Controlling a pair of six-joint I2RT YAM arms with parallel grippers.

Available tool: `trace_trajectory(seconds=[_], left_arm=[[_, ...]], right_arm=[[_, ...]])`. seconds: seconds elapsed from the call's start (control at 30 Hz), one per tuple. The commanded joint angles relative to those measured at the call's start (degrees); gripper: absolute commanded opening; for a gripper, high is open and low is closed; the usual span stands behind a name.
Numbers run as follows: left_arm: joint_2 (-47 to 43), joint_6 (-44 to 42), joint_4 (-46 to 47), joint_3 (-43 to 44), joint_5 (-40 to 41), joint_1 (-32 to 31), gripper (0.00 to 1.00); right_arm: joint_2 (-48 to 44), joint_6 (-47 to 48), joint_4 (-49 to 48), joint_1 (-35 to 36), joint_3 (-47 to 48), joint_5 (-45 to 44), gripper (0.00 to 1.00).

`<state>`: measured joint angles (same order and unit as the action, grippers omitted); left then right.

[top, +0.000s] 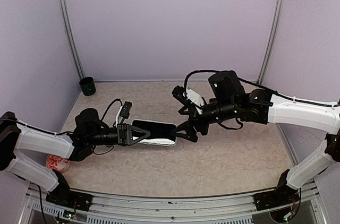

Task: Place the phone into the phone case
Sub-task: Pass from the left arm to the right

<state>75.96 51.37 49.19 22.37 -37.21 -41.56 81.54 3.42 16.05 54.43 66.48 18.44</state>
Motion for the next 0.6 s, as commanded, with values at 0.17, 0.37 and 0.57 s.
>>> trace_trajectory(seconds=[0.17,0.37,0.57], left_arm=[[1.0,-0.4,1.1,2.6,-0.9,-0.2,0.00],[1.1,-0.4,1.1,2.4,-1.1,-0.3,0.00],[1.1,-0.2,1.3,2.1,-1.1,-0.3,0.00]], right_arm=[[2.5,17.5,-0.8,10.9,-1.4,-15.7,0.99],[5.2,19.3,1.0,11.4,1.4,-18.0,0.99],[7.2,19.4,1.6,11.5,2.3,-19.4,1.00]])
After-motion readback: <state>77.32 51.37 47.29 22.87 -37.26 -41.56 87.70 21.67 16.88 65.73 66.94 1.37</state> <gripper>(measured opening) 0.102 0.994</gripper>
